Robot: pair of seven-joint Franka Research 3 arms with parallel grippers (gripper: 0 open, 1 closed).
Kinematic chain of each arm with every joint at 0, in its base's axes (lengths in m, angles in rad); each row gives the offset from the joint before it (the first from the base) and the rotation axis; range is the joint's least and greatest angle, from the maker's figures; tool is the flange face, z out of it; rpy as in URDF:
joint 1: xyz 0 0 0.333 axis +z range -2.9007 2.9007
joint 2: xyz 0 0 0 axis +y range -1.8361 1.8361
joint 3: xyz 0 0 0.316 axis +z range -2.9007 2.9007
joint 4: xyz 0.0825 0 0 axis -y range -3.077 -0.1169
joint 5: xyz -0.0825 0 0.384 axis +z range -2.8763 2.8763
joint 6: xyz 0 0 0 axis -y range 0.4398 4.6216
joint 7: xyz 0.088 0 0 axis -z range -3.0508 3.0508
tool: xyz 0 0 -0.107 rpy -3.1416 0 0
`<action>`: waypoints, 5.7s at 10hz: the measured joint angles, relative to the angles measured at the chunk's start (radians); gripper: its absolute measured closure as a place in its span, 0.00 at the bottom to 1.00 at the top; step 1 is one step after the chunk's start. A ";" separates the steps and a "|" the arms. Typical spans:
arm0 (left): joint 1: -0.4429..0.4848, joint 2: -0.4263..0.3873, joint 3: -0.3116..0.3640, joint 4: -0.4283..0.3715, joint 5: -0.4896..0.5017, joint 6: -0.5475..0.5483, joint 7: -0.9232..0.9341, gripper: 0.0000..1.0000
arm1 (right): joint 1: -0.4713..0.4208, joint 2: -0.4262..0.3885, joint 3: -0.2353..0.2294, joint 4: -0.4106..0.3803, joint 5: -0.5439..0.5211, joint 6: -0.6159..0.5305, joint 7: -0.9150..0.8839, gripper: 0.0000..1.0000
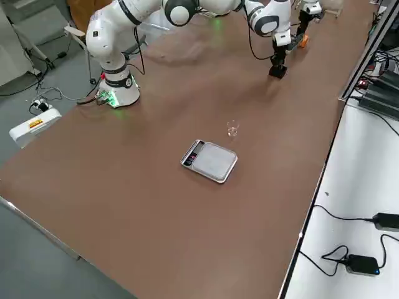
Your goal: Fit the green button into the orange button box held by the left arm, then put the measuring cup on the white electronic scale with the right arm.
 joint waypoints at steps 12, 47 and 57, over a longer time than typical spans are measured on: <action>-0.033 -0.043 -0.186 0.231 -0.001 -0.316 -0.234 0.20 | -0.069 -0.192 -0.012 -0.048 0.000 -0.175 -0.083 0.00; -0.447 0.295 -0.028 0.572 -0.010 -0.176 -0.428 0.20 | -0.555 -0.679 -0.047 -0.943 0.115 0.070 -0.816 0.07; -0.447 0.302 -0.020 0.588 -0.010 -0.169 -0.429 0.20 | -0.559 -0.610 -0.056 -1.010 0.115 0.199 -0.790 0.28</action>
